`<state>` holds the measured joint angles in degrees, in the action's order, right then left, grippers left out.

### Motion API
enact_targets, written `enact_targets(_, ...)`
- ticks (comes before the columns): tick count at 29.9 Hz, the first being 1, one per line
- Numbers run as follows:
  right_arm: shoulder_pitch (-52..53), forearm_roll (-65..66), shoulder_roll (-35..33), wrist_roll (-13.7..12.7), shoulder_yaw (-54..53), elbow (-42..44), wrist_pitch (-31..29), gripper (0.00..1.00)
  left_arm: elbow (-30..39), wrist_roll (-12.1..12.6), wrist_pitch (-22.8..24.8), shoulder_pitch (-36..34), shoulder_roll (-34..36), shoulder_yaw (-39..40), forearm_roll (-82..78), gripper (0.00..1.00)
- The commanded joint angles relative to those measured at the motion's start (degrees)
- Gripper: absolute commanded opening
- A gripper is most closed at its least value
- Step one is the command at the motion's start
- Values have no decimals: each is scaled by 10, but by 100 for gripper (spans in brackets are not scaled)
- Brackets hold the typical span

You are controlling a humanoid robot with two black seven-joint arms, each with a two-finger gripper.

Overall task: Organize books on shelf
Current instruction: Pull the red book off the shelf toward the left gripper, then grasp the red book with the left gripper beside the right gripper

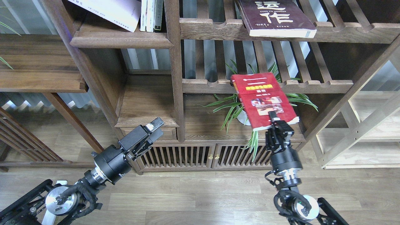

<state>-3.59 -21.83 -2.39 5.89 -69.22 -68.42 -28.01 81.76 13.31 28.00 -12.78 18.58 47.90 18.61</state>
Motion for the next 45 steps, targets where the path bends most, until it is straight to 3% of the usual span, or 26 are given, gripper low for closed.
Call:
enact_targets(1,-3,1,3,0,43,-14,0,3,-6,0,0,0,5,-1,13,95)
enact_targets(12,3,21,24,0,134,-17,0,3,-9,-2,0,7,26,3,42,97)
enact_targets(28,10,78,24,-1,186,-25,0,3,-39,0,0,6,19,-24,42,98)
enact_targets(45,25,78,24,0,234,-30,0,3,-39,-7,0,-14,-23,-26,35,98)
